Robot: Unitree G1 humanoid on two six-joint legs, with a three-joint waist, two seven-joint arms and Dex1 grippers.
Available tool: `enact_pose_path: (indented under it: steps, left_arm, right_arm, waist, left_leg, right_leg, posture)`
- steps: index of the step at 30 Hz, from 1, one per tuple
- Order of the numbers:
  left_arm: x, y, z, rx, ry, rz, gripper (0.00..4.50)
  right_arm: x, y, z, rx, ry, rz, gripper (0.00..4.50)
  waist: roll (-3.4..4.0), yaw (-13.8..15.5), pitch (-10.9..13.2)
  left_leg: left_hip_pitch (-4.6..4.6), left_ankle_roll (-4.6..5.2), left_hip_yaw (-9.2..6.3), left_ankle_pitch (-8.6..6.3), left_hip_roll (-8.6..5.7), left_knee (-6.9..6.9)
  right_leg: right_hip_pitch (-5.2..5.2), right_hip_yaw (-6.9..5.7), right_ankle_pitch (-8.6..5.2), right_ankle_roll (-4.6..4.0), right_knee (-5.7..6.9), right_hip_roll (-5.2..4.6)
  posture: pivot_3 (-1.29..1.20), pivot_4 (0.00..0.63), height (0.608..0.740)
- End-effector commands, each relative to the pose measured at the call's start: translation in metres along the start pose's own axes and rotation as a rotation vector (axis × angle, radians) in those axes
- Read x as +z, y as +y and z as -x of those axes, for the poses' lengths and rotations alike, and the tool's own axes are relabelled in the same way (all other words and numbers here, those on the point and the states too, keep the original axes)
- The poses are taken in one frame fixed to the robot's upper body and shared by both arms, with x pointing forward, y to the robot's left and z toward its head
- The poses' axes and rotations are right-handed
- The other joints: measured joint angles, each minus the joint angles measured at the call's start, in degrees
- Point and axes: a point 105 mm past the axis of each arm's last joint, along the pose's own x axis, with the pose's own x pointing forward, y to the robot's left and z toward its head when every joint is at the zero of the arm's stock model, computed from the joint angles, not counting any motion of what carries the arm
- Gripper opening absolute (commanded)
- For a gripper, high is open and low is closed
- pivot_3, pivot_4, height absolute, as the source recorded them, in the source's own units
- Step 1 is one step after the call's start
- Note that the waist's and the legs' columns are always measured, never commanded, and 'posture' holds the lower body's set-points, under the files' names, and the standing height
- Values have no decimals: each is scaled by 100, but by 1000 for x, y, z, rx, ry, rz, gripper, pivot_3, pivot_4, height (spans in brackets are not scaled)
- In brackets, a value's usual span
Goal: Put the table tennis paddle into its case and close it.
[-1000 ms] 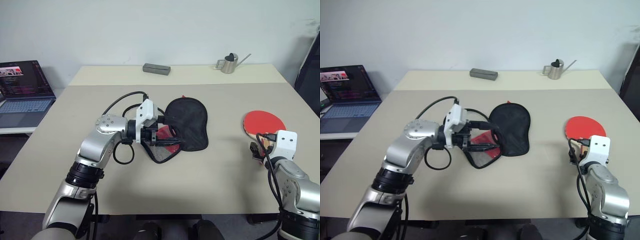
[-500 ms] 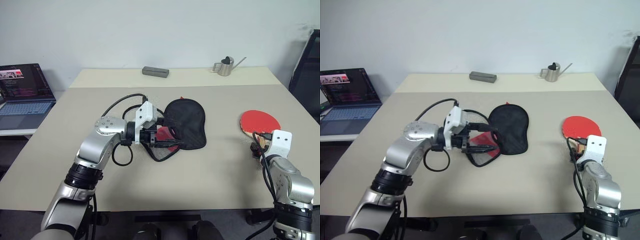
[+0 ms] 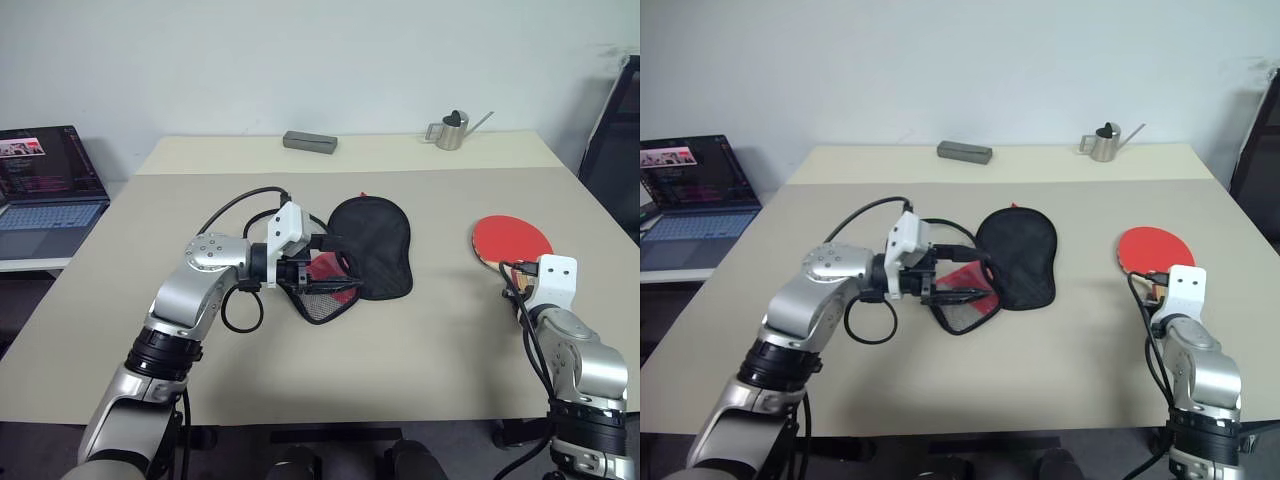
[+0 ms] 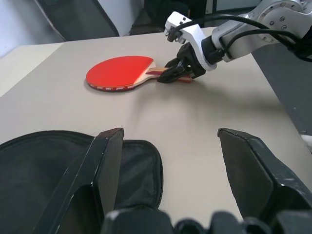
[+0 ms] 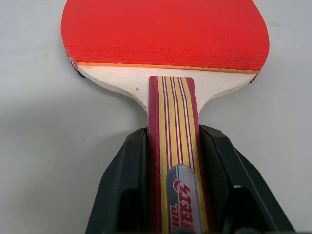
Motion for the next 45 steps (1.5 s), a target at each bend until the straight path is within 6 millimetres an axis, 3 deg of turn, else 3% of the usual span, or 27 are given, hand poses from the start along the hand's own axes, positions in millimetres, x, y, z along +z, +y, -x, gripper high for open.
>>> enact_pose_path:
  steps: [1, 9, 12, 17, 24, 38, 45]
  left_arm:
    - [6, 14, 22, 103, -12, -21, 3367]
    - [2, 26, 51, 234, 7, -5, 3367]
    - [-1, 31, 68, 311, 20, 7, 3367]
    - [-1, 32, 77, 358, 20, 11, 3367]
    - [2, 35, 81, 394, 13, 15, 3367]
    - [1, 29, 83, 415, 18, 20, 3367]
    - [1, 29, 81, 411, 14, 20, 3367]
  right_arm:
    - [36, 5, 5, 10, -127, -6, 1201]
    - [64, 36, 15, 112, -224, 27, 1201]
    - [77, 61, 23, 204, -261, 35, 1201]
    - [87, 106, 33, 335, -296, 50, 1201]
    - [76, 163, 33, 476, -250, 45, 1201]
    - [52, 217, 46, 597, -203, 71, 1201]
    - [45, 225, 49, 618, -189, 90, 1201]
  waist:
    - [1, -1, 0]
    - [0, -7, 1]
    - [-1, -40, 1]
    - [-1, -43, 1]
    - [-2, -45, 2]
    - [-2, -93, 1]
    - [-3, -92, 1]
  left_leg:
    - [-2, 0, 1, 0, 0, -3]
    - [-7, -2, 47, 1, 1, -58]
    - [-10, -2, 63, 1, 3, -65]
    - [-21, -3, 69, 1, 6, -65]
    - [-21, -3, 70, 1, 5, -65]
    - [-72, -29, 87, 17, 9, -62]
    - [-72, -30, 89, 17, 10, -61]
  right_leg:
    - [-6, 1, 0, 0, 0, 0]
    - [-50, 53, -1, 1, -11, 1]
    - [-67, 70, -3, 3, -14, 1]
    - [-81, 75, -3, 3, -12, 1]
    - [-85, 77, -3, 2, -10, 2]
    - [-153, 91, -1, 0, 18, 4]
    - [-155, 92, -1, 0, 20, 6]
  posture:
    - [0, 150, 740]
    - [0, 150, 740]
    - [0, 150, 740]
    - [0, 150, 740]
    - [0, 150, 740]
    - [0, 150, 740]
    - [0, 150, 740]
